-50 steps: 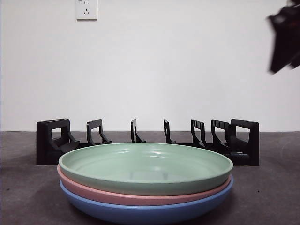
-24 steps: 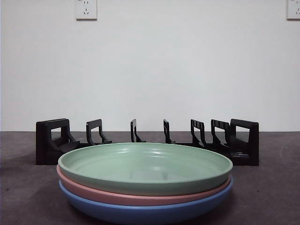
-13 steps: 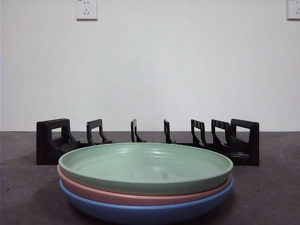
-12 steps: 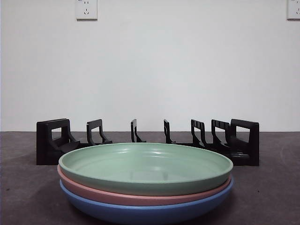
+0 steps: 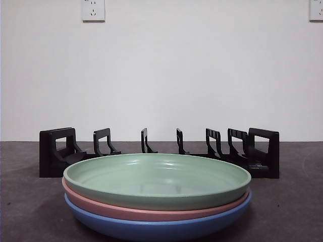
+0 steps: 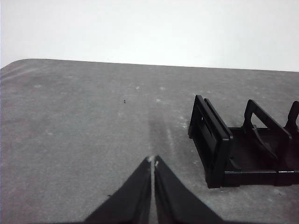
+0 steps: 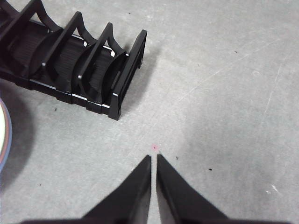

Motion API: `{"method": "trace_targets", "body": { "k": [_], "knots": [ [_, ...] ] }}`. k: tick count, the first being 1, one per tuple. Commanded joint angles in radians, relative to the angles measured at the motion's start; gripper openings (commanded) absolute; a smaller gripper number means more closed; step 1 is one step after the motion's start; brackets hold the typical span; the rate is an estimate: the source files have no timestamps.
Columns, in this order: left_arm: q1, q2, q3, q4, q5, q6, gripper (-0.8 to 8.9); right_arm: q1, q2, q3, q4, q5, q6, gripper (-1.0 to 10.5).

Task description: Place the plate

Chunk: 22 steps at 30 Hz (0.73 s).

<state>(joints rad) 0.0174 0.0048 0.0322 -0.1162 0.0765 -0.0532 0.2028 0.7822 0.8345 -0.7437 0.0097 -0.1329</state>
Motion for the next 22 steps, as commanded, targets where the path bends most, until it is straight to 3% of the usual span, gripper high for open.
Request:
{"method": "trace_targets", "body": {
  "k": [1,10,12,17,22],
  "knots": [
    [0.0,-0.001,-0.02,0.01,0.0,-0.008,0.07,0.004,0.005,0.005,0.011,-0.002,0.01,0.2],
    [0.0,-0.001,-0.02,0.01,0.0,-0.008,0.07,0.004,0.003,0.005,0.011,-0.002,0.01,0.2],
    [0.0,-0.001,-0.02,0.01,0.0,-0.008,0.07,0.002,-0.018,0.005,0.023,0.008,-0.033,0.2],
    [0.0,-0.001,-0.02,0.01,0.0,-0.008,0.07,-0.025,-0.14,-0.135,0.295,-0.01,-0.012,0.2],
    [0.0,-0.001,-0.019,0.01,0.0,-0.008,0.07,-0.09,-0.356,-0.428,0.546,-0.01,0.092,0.2]
  ]
}}
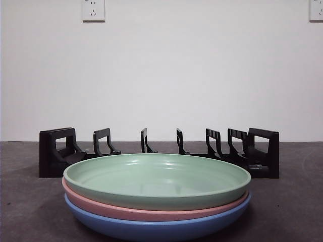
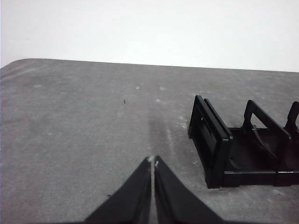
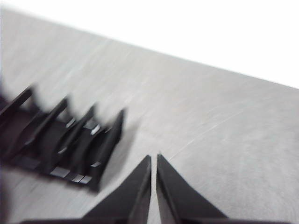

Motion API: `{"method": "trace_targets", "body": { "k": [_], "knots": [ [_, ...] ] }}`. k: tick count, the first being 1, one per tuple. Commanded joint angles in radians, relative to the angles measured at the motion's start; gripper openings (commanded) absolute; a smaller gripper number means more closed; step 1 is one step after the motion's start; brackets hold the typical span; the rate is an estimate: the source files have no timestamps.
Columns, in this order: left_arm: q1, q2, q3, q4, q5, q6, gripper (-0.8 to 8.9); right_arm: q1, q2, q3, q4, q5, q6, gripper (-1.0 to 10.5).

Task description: Place the plate

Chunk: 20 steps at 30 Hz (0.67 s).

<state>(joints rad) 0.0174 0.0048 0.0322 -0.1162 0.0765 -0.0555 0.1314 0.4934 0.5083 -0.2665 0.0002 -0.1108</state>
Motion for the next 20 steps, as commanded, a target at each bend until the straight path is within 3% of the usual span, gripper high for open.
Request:
{"method": "trace_targets", "body": {
  "k": [1,11,20],
  "knots": [
    [0.0,-0.001,-0.02,0.01,0.0,-0.005,0.07,-0.031,-0.108,-0.149,0.087,0.0,0.081,0.2],
    [0.0,-0.001,-0.02,0.01,0.0,-0.005,0.07,-0.113,-0.499,-0.499,0.11,0.004,0.144,0.2],
    [0.0,-0.001,-0.019,0.01,0.0,-0.005,0.07,-0.127,-0.49,-0.496,0.127,0.033,0.158,0.2]
  ]
}}
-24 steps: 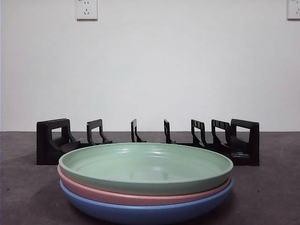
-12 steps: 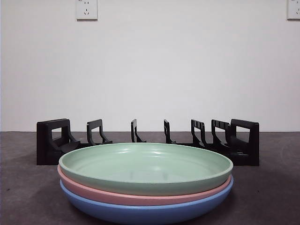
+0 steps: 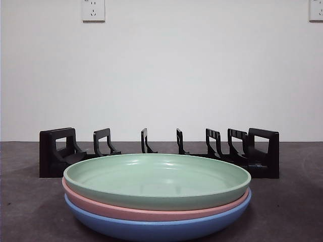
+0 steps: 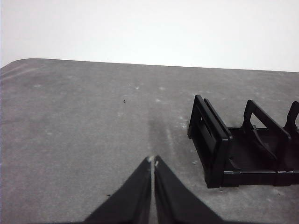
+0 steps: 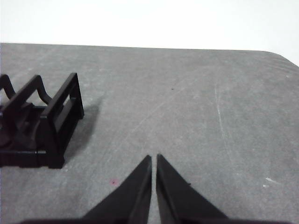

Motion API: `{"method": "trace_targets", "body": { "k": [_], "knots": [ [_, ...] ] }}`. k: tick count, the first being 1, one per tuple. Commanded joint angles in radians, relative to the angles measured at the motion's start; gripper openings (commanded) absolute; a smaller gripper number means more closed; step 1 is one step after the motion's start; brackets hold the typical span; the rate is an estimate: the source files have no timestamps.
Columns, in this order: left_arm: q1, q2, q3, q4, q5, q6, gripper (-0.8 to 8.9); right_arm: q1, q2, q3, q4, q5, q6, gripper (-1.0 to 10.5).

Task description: Place the plate

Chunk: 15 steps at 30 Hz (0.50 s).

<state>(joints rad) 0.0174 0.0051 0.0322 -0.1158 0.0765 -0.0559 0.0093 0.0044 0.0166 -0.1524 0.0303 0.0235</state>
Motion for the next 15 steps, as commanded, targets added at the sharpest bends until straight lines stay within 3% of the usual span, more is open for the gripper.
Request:
{"method": "trace_targets", "body": {
  "k": [1,15],
  "knots": [
    [0.0,-0.001,-0.019,0.01,0.0,-0.005,0.07,-0.005,-0.001,-0.004,0.014,-0.001,0.025,0.2],
    [0.0,-0.001,-0.019,0.01,0.0,-0.005,0.07,-0.005,-0.001,-0.004,0.054,-0.001,0.025,0.2]
  ]
}}
